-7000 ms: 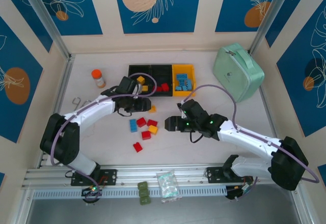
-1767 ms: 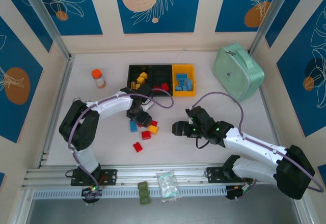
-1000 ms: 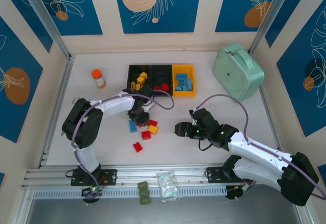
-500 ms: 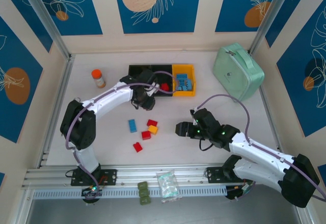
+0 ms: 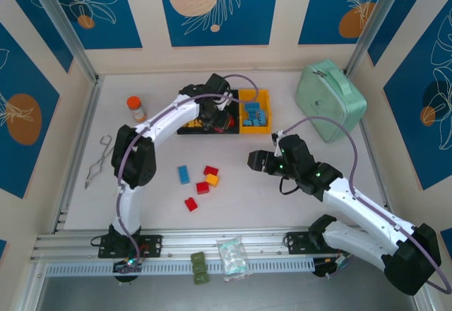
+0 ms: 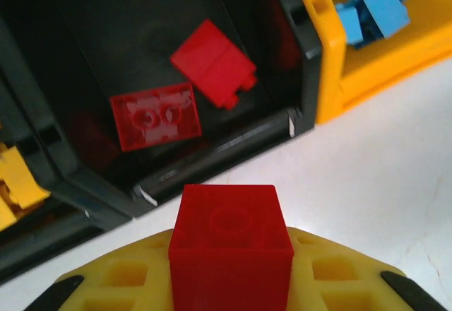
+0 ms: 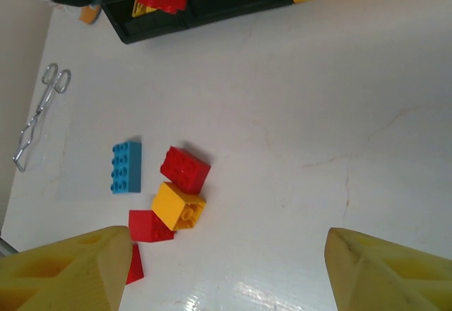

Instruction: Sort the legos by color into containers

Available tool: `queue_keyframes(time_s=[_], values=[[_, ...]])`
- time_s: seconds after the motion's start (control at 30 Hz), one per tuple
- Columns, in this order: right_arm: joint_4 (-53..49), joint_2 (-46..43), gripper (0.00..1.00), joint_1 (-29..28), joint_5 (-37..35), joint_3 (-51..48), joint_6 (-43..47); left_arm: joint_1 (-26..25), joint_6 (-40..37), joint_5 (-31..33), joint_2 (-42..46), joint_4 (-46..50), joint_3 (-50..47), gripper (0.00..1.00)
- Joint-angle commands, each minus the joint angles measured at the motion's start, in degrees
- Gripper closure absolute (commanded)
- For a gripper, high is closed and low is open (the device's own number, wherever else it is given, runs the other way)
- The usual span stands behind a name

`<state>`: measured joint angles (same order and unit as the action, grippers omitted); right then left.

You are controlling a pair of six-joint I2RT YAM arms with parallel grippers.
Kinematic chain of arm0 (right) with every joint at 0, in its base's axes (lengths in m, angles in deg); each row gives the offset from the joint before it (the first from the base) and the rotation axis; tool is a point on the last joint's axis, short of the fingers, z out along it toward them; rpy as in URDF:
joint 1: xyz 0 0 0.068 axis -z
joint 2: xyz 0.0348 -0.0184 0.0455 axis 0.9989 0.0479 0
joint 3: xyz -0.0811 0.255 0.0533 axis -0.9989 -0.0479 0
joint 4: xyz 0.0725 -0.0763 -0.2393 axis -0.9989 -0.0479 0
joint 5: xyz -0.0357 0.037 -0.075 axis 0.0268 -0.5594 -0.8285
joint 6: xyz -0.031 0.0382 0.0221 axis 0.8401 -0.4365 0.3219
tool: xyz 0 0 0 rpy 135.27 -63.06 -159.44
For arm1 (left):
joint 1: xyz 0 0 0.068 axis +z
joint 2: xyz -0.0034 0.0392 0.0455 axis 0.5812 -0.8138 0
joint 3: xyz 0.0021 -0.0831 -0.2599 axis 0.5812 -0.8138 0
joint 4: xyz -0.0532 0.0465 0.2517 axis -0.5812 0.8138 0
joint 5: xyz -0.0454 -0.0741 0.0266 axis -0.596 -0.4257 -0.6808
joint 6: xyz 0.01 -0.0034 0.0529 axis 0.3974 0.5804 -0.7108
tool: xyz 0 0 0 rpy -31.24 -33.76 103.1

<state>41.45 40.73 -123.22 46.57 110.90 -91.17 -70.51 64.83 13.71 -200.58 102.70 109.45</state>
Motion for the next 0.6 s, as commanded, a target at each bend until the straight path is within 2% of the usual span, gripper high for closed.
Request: queue_keyframes(time_s=[0.0, 0.23, 0.43, 0.57], values=[[-1.50, 0.37, 0.27, 0.23, 1.65, 1.40, 1.67, 1.03, 1.63, 2.86, -4.34, 3.58, 7.26, 0.72], [-1.52, -1.33, 0.27, 0.19, 1.40, -1.05, -0.16, 2.61, 0.73, 5.94, -14.45, 8.59, 21.65, 0.70], [-2.57, -2.02, 0.27, 0.36, 1.05, -1.40, -0.35, 2.76, -0.18, 7.41, -19.55, 10.80, 29.14, 0.68], [-2.99, -2.93, 0.27, 0.38, 0.70, -1.78, -0.60, 2.81, -0.44, 7.89, -21.15, 11.73, 31.63, 0.60]])
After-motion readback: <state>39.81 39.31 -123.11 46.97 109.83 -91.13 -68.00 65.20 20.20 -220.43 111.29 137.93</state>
